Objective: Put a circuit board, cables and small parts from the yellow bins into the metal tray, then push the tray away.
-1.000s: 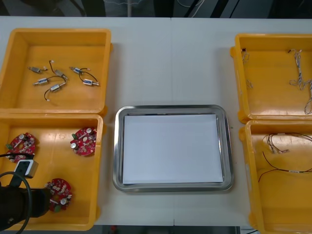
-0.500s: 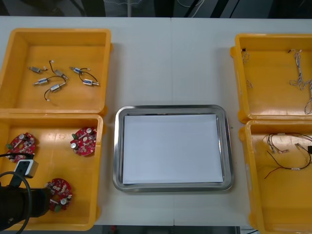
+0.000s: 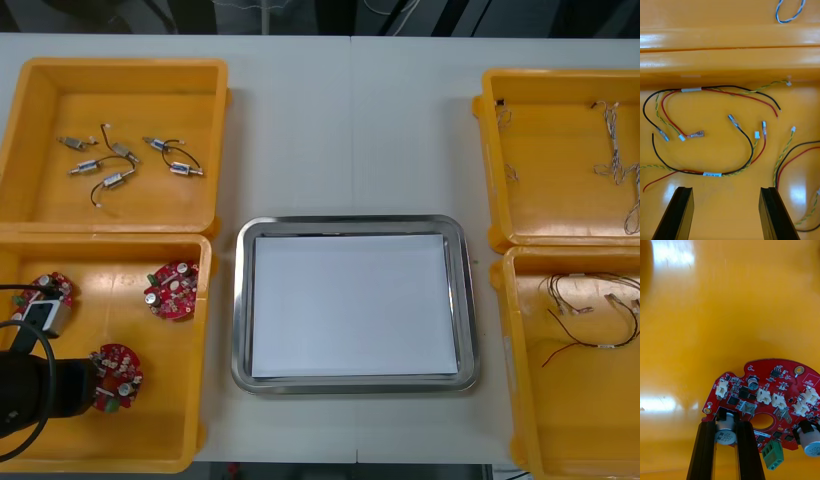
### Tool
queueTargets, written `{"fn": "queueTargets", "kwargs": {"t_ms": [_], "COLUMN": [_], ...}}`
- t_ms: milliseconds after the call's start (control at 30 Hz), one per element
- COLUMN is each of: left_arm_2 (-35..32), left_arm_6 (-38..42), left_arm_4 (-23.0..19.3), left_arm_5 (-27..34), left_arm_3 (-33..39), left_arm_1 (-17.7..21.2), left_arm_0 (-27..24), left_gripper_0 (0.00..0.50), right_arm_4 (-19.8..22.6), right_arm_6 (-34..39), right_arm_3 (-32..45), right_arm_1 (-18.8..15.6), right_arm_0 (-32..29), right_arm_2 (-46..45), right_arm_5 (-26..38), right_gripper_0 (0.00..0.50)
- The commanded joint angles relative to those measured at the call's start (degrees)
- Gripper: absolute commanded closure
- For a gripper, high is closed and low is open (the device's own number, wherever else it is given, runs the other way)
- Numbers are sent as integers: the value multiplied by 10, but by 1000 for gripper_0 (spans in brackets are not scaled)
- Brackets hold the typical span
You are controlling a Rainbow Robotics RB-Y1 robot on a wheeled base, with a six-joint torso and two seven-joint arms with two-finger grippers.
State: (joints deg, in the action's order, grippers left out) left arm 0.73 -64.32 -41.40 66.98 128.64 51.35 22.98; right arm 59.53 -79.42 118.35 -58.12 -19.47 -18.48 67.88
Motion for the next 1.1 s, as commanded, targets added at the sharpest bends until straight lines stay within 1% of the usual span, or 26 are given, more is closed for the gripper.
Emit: {"fn": "queueTargets", "kwargs": {"t_ms": [33, 133, 300, 333, 367, 400, 567, 633, 700, 867, 900, 967, 1000, 1033, 1067, 1100], "left_arm_2": [-17, -18, -15, -15, -11, -8, 6, 8, 8, 8, 8, 8, 8, 7, 6, 6], "left_arm_6": [-5, -3, -13, -13, -17, -18, -24, -26, -26, -25, -25, -23, -23, -23, -23, -22], "left_arm_4": [-7, -11, -28, -28, -29, -28, -26, -25, -26, -31, -32, -34, -36, -37, -39, -40], "left_arm_5": [28, 44, 45, 45, 45, 42, 16, 13, 13, 13, 13, 12, 13, 13, 13, 12], "left_arm_3": [3, -5, -47, -47, -59, -65, -88, -89, -89, -88, -88, -88, -87, -87, -87, -87], "left_arm_1": [26, 30, 31, 31, 31, 31, 31, 31, 31, 31, 31, 31, 31, 31, 31, 31], "left_arm_0": [-41, -62, -92, -92, -98, -102, -104, -105, -104, -105, -106, -106, -106, -106, -106, -106], "left_gripper_0": [500, 500, 500, 500, 500, 500, 500, 500, 500, 496, 456, 283, 202, 136, 88, 60], "right_arm_4": [16, 16, 10, 10, 8, 7, -2, -6, -11, -29, -40, -72, -95, -112, -130, -138], "right_arm_6": [30, 60, 149, 149, 177, 193, 275, 297, 334, 410, 420, 433, 443, 451, 462, 468], "right_arm_3": [3, 3, 6, 6, 7, 9, 17, 20, 24, 42, 45, 57, 65, 68, 70, 70], "right_arm_1": [13, 26, 67, 67, 81, 87, 118, 127, 140, 167, 171, 175, 177, 178, 178, 178], "right_arm_0": [-3, -3, -3, -3, -3, -3, -3, -3, -3, 4, 7, 13, 18, 22, 28, 32], "right_arm_2": [-67, -82, -111, -111, -120, -124, -123, -121, -118, -109, -104, -93, -82, -74, -64, -59], "right_arm_5": [27, 39, 66, 66, 73, 74, 76, 79, 86, 117, 124, 140, 152, 161, 169, 174], "right_gripper_0": [0, 0, 0, 0, 0, 0, 0, 0, 0, 0, 0, 0, 0, 0, 0, 0]}}
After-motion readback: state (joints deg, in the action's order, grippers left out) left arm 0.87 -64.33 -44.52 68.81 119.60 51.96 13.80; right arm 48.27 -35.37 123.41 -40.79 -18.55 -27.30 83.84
